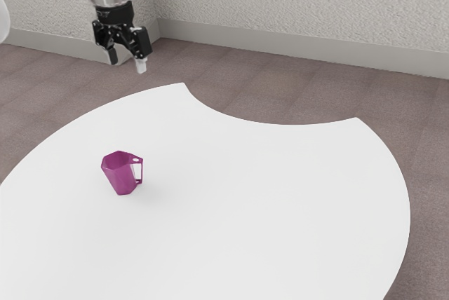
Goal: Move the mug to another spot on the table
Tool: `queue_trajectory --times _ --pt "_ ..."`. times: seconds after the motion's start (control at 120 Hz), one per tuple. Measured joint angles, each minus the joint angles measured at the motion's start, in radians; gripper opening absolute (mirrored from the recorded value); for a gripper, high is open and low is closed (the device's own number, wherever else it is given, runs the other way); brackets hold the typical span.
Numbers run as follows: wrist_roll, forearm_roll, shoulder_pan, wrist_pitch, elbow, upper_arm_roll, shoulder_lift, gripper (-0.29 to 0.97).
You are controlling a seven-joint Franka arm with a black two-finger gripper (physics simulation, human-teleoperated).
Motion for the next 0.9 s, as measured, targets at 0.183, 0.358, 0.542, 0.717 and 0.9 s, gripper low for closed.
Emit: queue_trajectory --times 0.183,0.358,0.542,0.717,0.9 --pt "0.004 0.018 0.010 0.011 -0.021 -0.011 0.003 0.68" --pt "0.180 0.039 0.010 0.099 -0.106 -0.009 0.011 0.68" --pt "0.342 0.140 -0.015 0.160 -0.218 -0.010 0.028 0.68" --pt "0.466 0.174 -0.020 0.219 -0.237 -0.006 0.095 0.68" --pt "0.579 0.181 -0.017 0.298 -0.239 -0.006 0.163 0.68"
